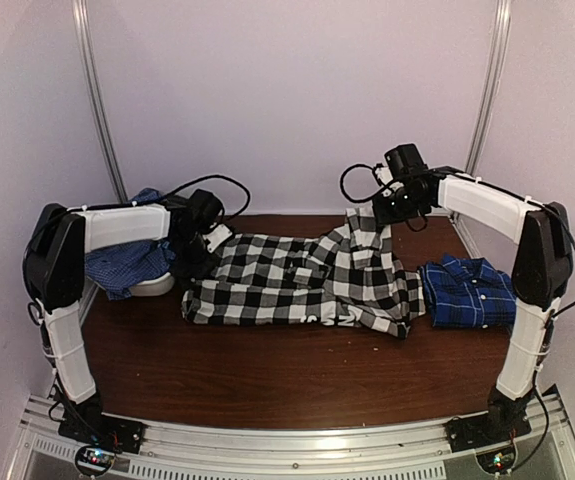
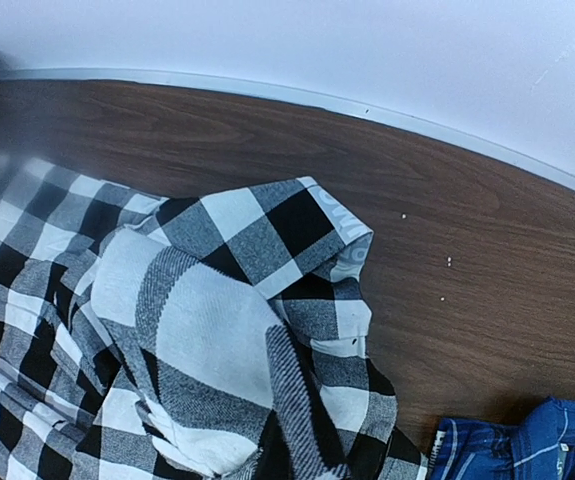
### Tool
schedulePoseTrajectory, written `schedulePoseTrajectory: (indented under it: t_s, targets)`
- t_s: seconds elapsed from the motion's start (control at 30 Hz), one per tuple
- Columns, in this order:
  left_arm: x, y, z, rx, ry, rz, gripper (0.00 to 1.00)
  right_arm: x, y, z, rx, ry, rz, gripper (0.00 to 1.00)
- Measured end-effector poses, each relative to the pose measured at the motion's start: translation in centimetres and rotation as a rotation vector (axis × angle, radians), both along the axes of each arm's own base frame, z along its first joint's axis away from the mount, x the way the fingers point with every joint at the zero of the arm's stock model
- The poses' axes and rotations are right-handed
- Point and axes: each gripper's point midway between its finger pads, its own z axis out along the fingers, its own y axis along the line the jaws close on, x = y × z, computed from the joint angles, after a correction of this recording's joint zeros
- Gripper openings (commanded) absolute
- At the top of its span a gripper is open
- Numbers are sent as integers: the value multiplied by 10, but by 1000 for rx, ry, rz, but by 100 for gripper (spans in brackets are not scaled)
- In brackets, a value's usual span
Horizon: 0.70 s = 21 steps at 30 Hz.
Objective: Fold and stack the long sleeve shirts
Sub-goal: Fold the flattened shirt at the center of the board, then smooth out the 1/3-folded shirt at the center of the board.
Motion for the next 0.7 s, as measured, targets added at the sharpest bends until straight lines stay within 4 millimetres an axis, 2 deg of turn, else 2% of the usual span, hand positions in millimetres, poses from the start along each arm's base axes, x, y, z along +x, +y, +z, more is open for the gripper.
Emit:
schedulePoseTrajectory:
  t_s: [0.2, 0.3, 0.43, 0.5, 0.57, 0.7]
  targets:
    - [4, -13, 20, -98, -82, 33, 37, 3, 2, 9, 19, -13, 8, 0]
    - [-11, -29, 32, -171, -113, 8, 37, 2, 3, 8, 26, -8, 15, 0]
    - [-39, -68, 42, -286, -127, -74, 38, 3, 4, 4, 26, 0, 18, 0]
    - [-54, -88, 38, -326, -118, -107, 38, 9, 7, 0, 24, 7, 19, 0]
    - [-71, -102, 27, -351, -94, -131, 38, 15, 10, -4, 24, 10, 20, 0]
    - [-95, -103, -5, -358, -24, -115, 38, 20, 13, -21, 18, 39, 24, 0]
